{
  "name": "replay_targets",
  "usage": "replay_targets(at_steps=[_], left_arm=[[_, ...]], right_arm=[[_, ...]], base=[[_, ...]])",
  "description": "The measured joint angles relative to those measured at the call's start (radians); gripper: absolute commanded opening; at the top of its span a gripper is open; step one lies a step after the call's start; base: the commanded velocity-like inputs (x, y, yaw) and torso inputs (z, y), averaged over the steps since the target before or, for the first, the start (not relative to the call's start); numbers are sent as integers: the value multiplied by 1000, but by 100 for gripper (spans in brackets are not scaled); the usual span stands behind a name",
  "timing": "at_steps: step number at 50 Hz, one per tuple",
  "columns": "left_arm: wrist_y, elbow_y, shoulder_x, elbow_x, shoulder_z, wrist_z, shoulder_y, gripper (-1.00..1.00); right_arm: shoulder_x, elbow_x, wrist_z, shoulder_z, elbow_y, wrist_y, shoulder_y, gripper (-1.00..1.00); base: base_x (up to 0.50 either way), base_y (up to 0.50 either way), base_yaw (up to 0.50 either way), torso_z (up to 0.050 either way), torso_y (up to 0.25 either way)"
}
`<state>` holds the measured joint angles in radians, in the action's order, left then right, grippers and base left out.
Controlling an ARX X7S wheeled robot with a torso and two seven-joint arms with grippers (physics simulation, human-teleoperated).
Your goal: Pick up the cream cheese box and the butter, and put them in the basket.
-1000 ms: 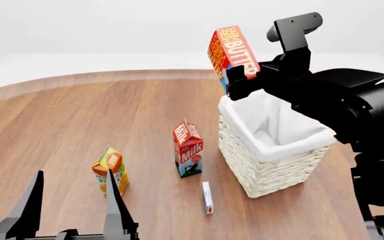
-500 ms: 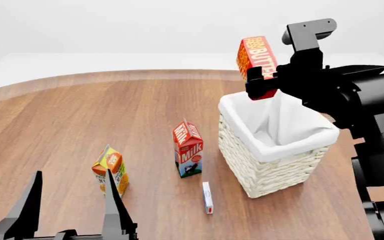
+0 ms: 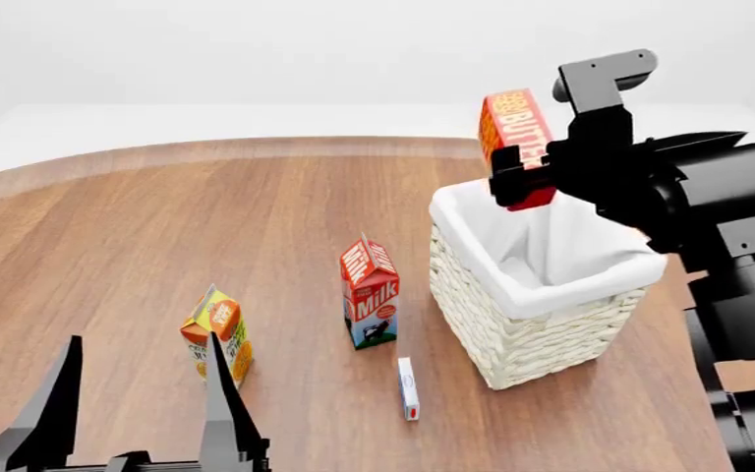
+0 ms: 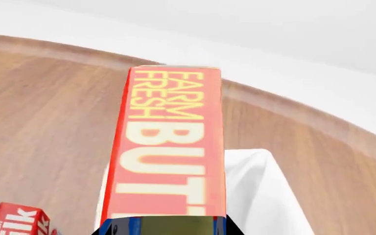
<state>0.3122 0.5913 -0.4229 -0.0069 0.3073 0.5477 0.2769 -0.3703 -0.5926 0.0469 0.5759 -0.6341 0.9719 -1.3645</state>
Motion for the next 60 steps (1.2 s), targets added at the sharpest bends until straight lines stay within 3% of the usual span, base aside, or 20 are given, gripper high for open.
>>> replay_targets(at_steps=[37,60], left_arm=[[-10,-1,-5,-13,4,5,-16,100],[-26,-1,-5,-19,10,5,-33,100]], right_arm=[[-11,14,13,39,-32,1,20,-100],[37,66,32,51,-257,-100,-34,-100]], base=[[0,0,0,1,1],[0,0,0,0,1]])
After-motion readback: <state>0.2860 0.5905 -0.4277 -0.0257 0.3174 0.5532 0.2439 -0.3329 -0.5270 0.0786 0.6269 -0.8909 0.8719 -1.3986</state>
